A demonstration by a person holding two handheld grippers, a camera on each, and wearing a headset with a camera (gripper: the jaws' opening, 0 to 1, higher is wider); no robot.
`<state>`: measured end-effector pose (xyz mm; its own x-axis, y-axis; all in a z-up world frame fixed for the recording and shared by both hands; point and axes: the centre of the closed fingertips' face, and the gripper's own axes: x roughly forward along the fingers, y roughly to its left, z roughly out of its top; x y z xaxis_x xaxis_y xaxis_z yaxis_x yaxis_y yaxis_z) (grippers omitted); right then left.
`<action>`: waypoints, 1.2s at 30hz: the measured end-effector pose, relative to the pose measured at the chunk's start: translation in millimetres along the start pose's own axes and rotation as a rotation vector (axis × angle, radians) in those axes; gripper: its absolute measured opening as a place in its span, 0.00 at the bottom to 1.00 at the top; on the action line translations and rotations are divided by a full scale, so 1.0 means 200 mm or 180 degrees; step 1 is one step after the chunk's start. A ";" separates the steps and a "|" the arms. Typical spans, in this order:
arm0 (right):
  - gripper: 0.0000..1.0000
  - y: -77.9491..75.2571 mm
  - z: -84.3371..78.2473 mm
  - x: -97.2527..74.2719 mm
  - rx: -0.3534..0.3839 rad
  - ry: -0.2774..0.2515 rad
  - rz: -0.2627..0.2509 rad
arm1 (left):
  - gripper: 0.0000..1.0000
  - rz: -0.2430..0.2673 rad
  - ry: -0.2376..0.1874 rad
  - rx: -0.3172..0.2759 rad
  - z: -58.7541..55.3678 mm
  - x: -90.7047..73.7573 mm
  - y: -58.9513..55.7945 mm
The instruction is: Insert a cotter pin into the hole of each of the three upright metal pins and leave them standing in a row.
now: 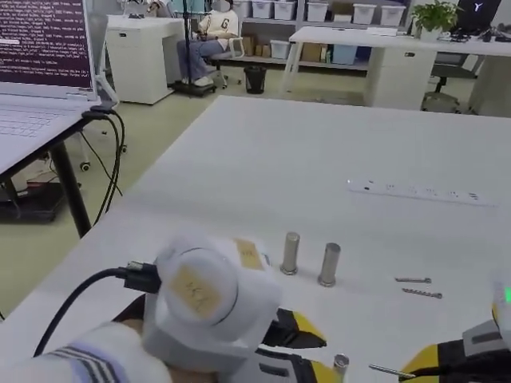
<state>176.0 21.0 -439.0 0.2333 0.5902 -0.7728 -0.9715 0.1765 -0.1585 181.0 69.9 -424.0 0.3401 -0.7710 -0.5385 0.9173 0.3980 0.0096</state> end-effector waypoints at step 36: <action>0.00 -0.02 0.03 0.11 -0.0252 0.0048 0.0256 | 0.06 -0.0140 0.0026 -0.0038 0.00 0.08 0.01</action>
<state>184.6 37.6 -452.4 0.1542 0.5880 -0.7941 -0.9875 0.0658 -0.1430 188.0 58.6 -433.4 0.2977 -0.7837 -0.5451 0.9288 0.3698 -0.0244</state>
